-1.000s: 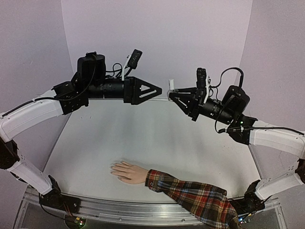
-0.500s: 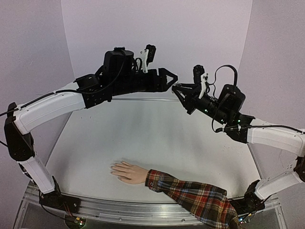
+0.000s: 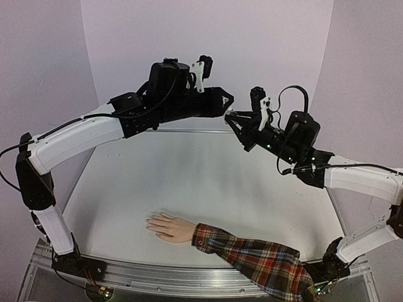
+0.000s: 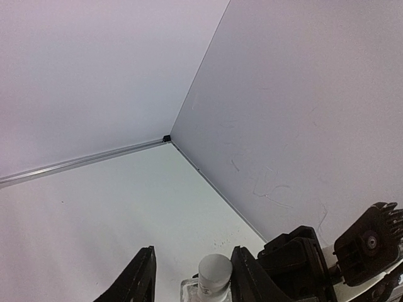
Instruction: Paint the nails
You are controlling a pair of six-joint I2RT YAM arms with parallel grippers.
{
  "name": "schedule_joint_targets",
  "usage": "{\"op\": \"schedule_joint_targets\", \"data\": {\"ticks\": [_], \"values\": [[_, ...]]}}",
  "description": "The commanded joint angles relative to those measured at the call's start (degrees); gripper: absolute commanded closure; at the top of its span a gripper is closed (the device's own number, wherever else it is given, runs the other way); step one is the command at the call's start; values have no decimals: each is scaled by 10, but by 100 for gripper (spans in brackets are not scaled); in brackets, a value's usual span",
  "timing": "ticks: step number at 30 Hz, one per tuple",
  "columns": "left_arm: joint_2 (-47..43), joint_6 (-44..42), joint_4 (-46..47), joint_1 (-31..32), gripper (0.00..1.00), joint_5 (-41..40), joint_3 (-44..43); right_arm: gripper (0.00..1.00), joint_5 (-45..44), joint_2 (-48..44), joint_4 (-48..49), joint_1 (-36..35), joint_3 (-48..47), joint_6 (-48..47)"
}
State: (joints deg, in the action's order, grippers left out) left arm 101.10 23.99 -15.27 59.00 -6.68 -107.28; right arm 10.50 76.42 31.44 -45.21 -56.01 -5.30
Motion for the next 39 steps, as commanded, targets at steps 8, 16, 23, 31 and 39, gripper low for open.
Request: {"op": "schedule_joint_targets", "data": {"ticks": [8, 16, 23, 31, 39], "values": [[10, -10, -18, 8, 74, 27, -32, 100, -9, -3, 7, -7, -34, -10], [-30, -15, 32, 8, 93, 102, 51, 100, -9, -9, 7, -6, -47, 17], [-99, -54, 162, 7, 100, 268, 203, 100, 72, -29, 11, -3, -59, 44], [-121, -62, 328, -45, 100, 696, 276, 100, 474, -39, 44, 22, -93, 117], [-79, -78, 306, -85, 100, 829, 211, 100, 551, -44, 50, 22, -115, 159]]}}
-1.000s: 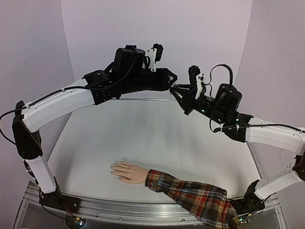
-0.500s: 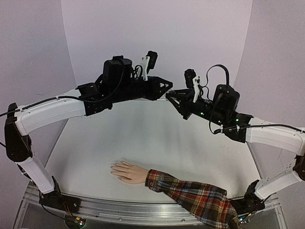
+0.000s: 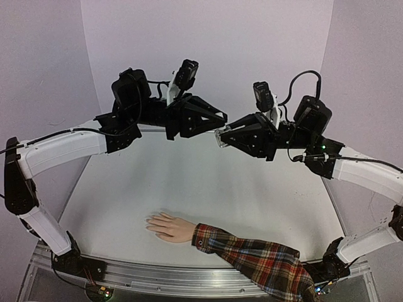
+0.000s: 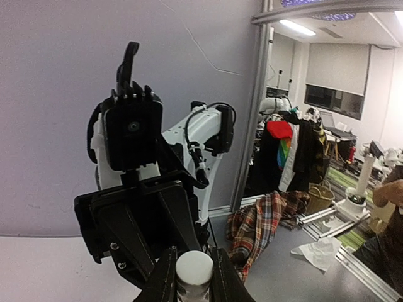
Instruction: Paint the nails
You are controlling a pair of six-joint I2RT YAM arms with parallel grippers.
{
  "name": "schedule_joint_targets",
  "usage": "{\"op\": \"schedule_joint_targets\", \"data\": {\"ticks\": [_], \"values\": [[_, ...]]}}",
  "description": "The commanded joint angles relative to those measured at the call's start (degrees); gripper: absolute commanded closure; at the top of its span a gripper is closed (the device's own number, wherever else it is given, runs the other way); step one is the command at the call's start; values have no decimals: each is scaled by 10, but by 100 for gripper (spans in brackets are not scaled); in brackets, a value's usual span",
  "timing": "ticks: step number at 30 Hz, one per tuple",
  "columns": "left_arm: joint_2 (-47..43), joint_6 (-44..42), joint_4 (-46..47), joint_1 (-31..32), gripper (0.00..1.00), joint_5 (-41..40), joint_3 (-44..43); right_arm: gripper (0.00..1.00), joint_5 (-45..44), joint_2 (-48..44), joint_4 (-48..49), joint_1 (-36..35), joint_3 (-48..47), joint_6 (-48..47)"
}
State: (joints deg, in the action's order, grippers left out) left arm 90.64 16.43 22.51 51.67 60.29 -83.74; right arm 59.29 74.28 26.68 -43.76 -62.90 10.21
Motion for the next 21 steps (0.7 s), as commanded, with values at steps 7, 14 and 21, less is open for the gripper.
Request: {"op": "schedule_joint_targets", "data": {"ticks": [7, 14, 21], "values": [[32, -33, -111, -18, 100, 179, -49, 100, 68, -16, 108, 8, -53, 7], [77, 29, -11, -17, 100, 261, -94, 100, 98, 13, 213, 8, -75, 100], [100, 91, 18, -55, 83, 206, -120, 100, 53, 9, 208, 25, -43, 75]]}}
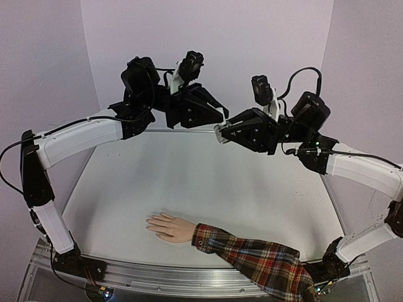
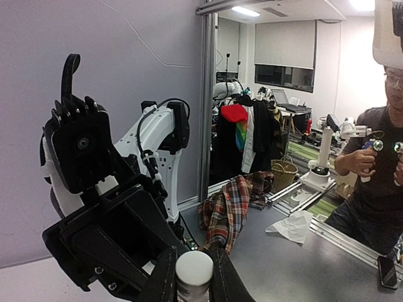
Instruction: Paint the nails
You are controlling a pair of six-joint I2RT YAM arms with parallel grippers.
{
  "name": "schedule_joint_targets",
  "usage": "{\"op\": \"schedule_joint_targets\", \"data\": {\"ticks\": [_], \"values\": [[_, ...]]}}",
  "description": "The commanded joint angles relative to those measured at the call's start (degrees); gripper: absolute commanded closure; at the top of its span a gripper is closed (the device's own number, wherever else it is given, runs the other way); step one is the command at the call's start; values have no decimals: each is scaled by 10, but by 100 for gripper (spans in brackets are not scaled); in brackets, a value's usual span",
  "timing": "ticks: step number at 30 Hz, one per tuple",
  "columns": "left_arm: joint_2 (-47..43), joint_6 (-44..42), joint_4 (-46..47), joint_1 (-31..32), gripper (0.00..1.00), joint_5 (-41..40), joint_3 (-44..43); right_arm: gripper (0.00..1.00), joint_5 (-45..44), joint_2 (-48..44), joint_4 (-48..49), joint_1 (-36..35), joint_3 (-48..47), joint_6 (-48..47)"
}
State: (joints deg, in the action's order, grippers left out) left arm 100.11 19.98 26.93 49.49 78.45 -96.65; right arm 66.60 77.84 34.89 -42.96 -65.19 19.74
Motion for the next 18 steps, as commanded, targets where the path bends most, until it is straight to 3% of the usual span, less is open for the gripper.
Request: {"op": "schedule_joint_targets", "data": {"ticks": [1, 3, 5, 9, 14, 18], "values": [[-9, 25, -53, -42, 77, -6, 19, 100, -37, -32, 122, 22, -5, -31], [-45, -66, -173, -52, 61, -82, 29, 100, -75, -44, 104, 31, 19, -63], [-78, -115, -222, -54, 48, -178, 44, 100, -118, -54, 62, 37, 35, -111], [-116, -97, -252, -61, 29, -291, 63, 100, -223, -68, -51, 38, 38, -213], [-126, 15, -265, -42, 22, -517, 53, 100, -425, -78, -113, 38, 45, -274], [-90, 5, -296, 12, 21, -680, 9, 100, -522, -62, -121, 38, 38, -296]]}}
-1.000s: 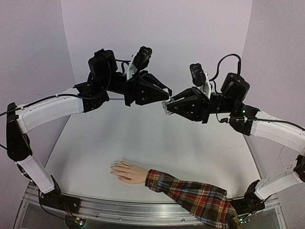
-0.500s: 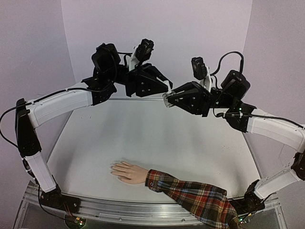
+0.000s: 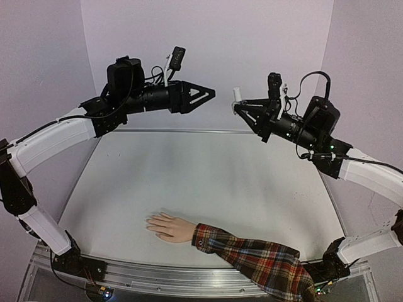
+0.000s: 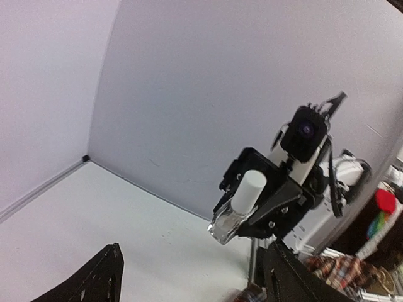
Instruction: Paint the nails
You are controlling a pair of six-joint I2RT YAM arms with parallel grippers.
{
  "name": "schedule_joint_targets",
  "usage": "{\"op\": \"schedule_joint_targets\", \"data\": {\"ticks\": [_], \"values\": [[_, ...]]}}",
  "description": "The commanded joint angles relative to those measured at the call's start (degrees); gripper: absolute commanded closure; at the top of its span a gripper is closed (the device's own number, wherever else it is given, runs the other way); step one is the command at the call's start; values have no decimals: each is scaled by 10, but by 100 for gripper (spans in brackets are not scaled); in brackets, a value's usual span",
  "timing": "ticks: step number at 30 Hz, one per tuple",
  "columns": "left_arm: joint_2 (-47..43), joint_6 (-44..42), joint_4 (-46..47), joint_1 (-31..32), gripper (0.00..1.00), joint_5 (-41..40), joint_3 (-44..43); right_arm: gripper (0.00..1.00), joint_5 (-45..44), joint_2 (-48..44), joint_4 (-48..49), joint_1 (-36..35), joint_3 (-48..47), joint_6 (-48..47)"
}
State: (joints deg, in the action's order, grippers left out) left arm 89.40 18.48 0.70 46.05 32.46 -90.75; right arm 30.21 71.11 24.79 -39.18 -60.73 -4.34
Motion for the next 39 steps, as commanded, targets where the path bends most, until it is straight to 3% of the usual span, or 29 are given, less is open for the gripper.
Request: {"op": "schedule_joint_targets", "data": {"ticks": [1, 5, 13, 20, 26, 35, 39], "values": [[30, 18, -39, 58, 21, -257, -70, 100, -172, 12, -23, 1, -10, -59], [98, 27, -60, 74, 26, -311, -154, 100, -203, 30, -27, 0, -26, -61], [162, 36, -29, 86, 31, -302, -209, 100, -238, 43, -32, -6, -33, -59], [209, 67, -69, 87, 36, -308, -273, 100, -243, 51, -32, -11, -37, -64], [231, 90, -81, 87, 52, -290, -298, 100, -250, 53, -32, -15, -41, -65], [239, 110, -90, 87, 56, -259, -299, 100, -253, 59, -33, -19, -50, -68], [236, 110, -87, 87, 65, -254, -293, 100, -253, 63, -33, -20, -51, -67]]}}
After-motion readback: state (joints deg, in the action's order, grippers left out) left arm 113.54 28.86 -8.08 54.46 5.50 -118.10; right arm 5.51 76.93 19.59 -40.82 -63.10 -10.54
